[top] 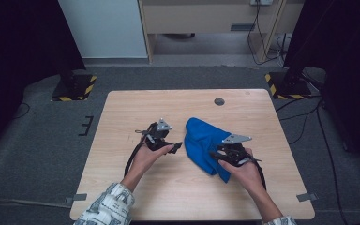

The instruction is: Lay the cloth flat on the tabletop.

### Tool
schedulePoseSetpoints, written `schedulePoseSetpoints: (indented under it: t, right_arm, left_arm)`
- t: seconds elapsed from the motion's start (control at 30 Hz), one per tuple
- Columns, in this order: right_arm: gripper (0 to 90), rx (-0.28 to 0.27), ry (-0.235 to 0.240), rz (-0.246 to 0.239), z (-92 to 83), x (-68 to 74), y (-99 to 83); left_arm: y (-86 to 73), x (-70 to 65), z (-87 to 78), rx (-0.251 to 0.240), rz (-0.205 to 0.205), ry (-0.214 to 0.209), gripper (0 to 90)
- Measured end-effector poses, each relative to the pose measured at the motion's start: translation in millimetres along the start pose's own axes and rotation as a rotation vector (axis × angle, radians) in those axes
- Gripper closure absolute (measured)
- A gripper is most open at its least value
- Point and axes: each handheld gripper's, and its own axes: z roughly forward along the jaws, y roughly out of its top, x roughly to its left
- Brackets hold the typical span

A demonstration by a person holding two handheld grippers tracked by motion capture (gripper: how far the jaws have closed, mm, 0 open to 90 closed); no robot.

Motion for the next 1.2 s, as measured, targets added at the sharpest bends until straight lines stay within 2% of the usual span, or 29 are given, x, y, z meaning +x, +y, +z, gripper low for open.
schedulePoseSetpoints:
  t: [0.1,0.13,0.17,0.2,0.3,0.47,0.5,0.57,0.6,0.63,0.67,0.73,0.77,0.8,0.87,0.9,1.0,1.2]
  right_arm:
    - [75.1,-0.001,0.02,-0.005,-2.1,-0.4,-0.6]
    - [75.1,-0.001,0.02,-0.005,-2.1,-0.4,-0.6]
    - [80.2,-0.002,0.022,-0.007,-1.6,-0.6,-0.5]
    - [81.5,-0.003,0.021,-0.006,-1.0,-0.8,-0.5]
    - [82.7,-0.001,0.023,-0.008,-0.1,-1.4,-0.6]
    - [82.9,0.0,0.022,-0.016,-0.8,-0.2,-0.8]
    - [82.8,-0.008,0.019,-0.018,-1.3,0.2,-0.5]
    - [82.7,-0.009,0.018,-0.019,-1.4,0.4,-0.4]
    - [82.6,-0.008,0.02,-0.019,-1.3,0.4,-0.5]
    - [82.6,-0.007,0.017,-0.023,-1.3,0.3,-0.6]
    - [82.6,-0.007,0.017,-0.023,-1.3,0.3,-0.6]
    - [82.6,-0.008,0.017,-0.023,-1.2,-0.1,-0.6]
    - [82.6,-0.009,0.015,-0.017,-1.6,0.0,-0.4]
    - [82.6,-0.009,0.015,-0.017,-1.6,0.0,-0.4]
    - [82.8,-0.007,0.013,-0.02,-1.2,0.5,-0.1]
    - [82.8,-0.007,0.013,-0.02,-1.2,0.5,-0.1]
    - [83.4,-0.011,0.012,-0.035,-0.9,1.7,1.2]
    - [84.0,-0.013,0.006,-0.054,2.1,4.0,4.3]
  left_arm:
    - [11.2,-2.7,7.9,0.005,0.021,-0.008,20.8]
    - [13.2,-3.2,10.0,0.0,0.022,-0.009,20.8]
    - [16.7,-2.9,14.1,-0.002,0.021,-0.017,23.4]
    - [19.0,-3.2,17.8,0.003,0.018,-0.023,24.8]
    - [22.7,-4.8,28.7,0.02,0.027,-0.024,28.9]
    - [23.5,-12.1,42.8,0.062,0.081,-0.027,37.4]
    - [23.0,-13.0,44.9,0.079,0.088,-0.038,43.7]
    - [21.9,-15.8,48.4,0.097,0.113,-0.043,47.2]
    - [21.8,-16.4,49.5,0.102,0.122,-0.048,56.3]
    - [21.5,-17.0,50.7,0.107,0.128,-0.049,59.8]
    - [21.4,-17.3,52.0,0.113,0.13,-0.05,59.8]
    - [21.5,-17.5,53.5,0.115,0.135,-0.056,66.6]
    - [21.3,-17.4,54.1,0.114,0.131,-0.056,73.9]
    - [20.8,-16.8,54.8,0.117,0.124,-0.056,73.9]
    - [19.9,-15.3,55.0,0.134,0.109,-0.065,84.1]
    - [18.9,-14.7,54.1,0.14,0.093,-0.073,84.1]
    - [15.8,-15.8,47.2,0.126,0.102,-0.062,87.4]
    - [2.1,-14.3,23.8,0.095,0.09,-0.068,88.1]
